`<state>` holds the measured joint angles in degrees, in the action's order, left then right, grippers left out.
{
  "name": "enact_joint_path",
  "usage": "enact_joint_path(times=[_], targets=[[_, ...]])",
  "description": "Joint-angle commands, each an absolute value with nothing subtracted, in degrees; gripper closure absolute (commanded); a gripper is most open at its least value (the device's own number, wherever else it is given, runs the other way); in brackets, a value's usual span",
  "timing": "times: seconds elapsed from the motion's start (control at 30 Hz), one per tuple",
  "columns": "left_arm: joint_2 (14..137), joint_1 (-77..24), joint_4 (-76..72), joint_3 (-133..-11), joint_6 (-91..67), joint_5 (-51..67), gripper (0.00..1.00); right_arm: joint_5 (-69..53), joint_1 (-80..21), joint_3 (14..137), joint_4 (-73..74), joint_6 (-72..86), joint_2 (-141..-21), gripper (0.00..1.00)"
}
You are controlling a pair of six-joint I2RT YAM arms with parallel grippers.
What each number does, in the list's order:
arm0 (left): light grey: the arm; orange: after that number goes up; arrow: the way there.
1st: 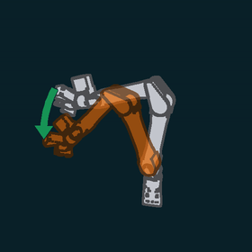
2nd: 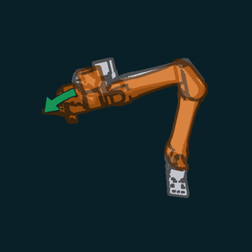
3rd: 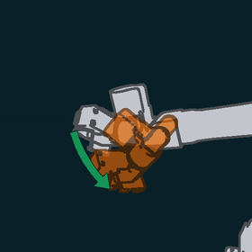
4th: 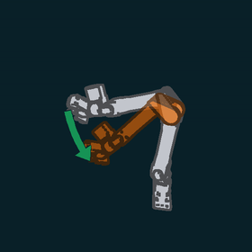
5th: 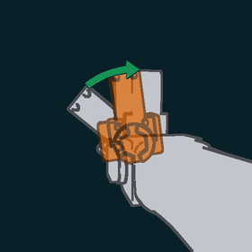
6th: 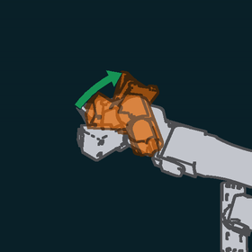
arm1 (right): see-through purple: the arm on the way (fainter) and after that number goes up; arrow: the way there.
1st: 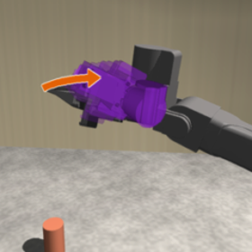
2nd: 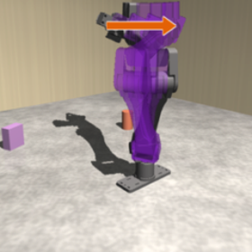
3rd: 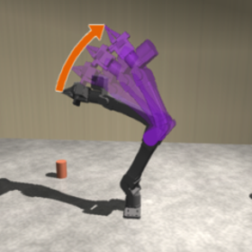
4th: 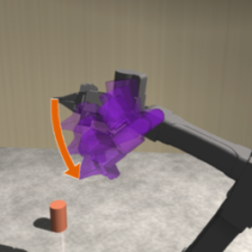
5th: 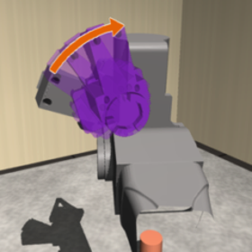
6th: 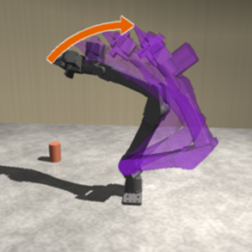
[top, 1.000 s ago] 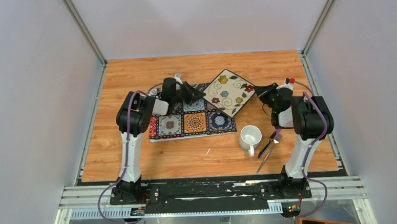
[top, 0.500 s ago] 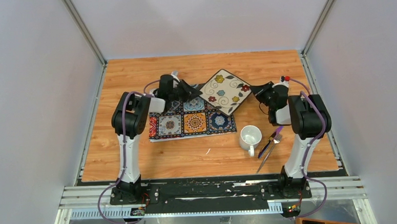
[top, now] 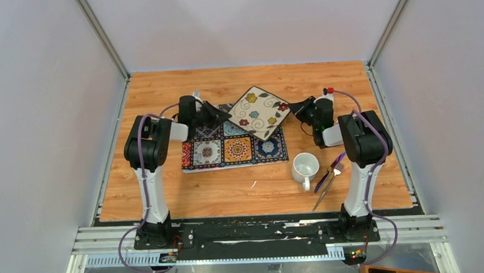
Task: Set the dinner table for one person
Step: Place the plate on the napkin.
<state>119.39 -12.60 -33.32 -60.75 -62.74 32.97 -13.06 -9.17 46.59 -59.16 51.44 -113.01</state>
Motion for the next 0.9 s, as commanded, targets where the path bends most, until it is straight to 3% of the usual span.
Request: enact_joint_path(times=[0.0, 0.87], targets=[[116.0, -18.0, -43.0, -59.5, -63.5, 42.2, 1.00, -32.8, -21.6, 49.2, -59.7, 47.3, -114.6, 1.00], [105.7, -13.3, -37.6, -47.0, -56.0, 41.0, 1.00, -32.8, -31.5, 58.3, -52.0, 46.2, -120.0, 1.00]])
